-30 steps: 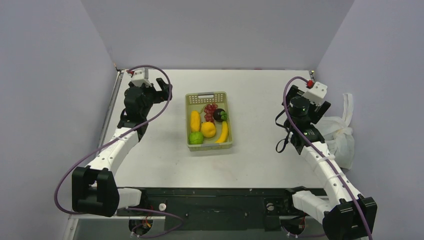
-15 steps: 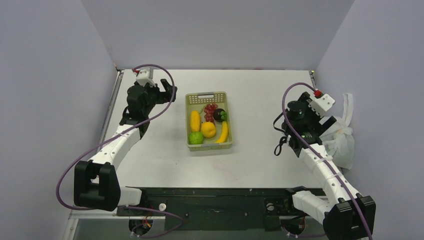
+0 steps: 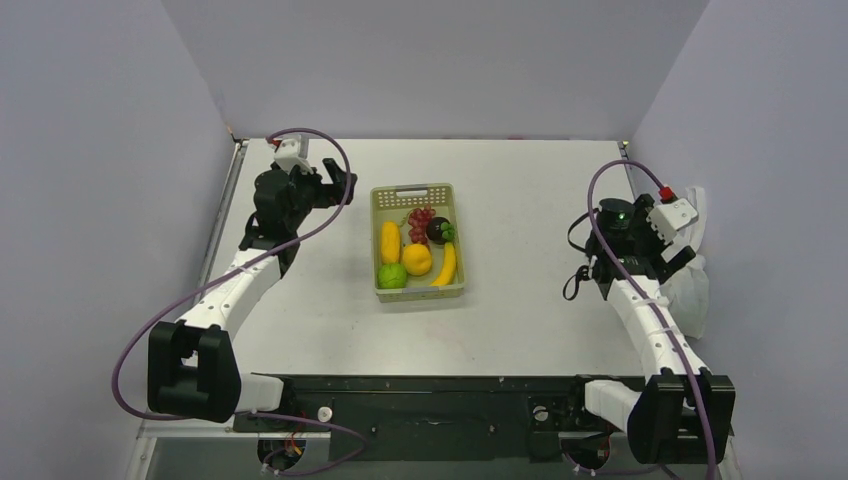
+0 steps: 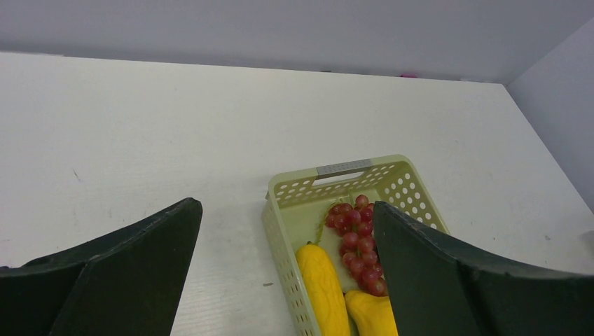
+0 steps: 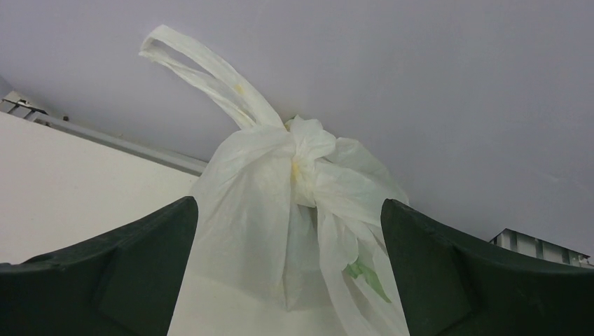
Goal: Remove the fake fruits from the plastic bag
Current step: Move the plastic bag to the center of the board.
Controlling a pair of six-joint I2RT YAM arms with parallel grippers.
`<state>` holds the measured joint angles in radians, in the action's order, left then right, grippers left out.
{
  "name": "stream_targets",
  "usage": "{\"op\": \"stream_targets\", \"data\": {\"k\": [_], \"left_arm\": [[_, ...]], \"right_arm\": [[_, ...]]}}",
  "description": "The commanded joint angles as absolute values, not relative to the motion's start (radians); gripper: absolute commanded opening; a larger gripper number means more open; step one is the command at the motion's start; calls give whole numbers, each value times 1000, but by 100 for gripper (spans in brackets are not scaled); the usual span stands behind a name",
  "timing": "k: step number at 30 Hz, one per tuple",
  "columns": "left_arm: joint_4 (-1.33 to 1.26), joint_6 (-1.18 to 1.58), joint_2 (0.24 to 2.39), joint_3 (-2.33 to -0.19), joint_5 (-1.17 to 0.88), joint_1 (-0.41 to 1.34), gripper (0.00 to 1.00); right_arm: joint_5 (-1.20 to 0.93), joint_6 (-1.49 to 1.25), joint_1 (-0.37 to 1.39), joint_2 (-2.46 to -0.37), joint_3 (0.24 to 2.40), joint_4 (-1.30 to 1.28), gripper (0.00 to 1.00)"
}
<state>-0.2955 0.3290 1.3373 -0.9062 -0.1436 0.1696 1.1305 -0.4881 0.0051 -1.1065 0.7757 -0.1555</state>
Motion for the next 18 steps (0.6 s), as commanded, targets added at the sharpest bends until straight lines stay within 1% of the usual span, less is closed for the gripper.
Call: {"op": "stream_targets", "data": {"k": [1, 7, 10, 16, 18], "left_arm": [[-330, 322, 1309, -960, -178, 175, 91], [-320, 319, 1326, -969, -191, 175, 91], [-327, 311, 1324, -959, -176, 179, 91], [-313, 307, 1337, -970, -179, 182, 91], [-312, 307, 1347, -972, -175, 182, 91]], "right_arm": [[998, -501, -62, -1141, 767, -135, 99], [843, -517, -132, -1219, 742, -87, 97], [810, -540, -136, -1281, 759, -95, 96], [761, -566, -157, -1312, 760, -77, 96], [713, -585, -183, -1316, 753, -70, 94]]}}
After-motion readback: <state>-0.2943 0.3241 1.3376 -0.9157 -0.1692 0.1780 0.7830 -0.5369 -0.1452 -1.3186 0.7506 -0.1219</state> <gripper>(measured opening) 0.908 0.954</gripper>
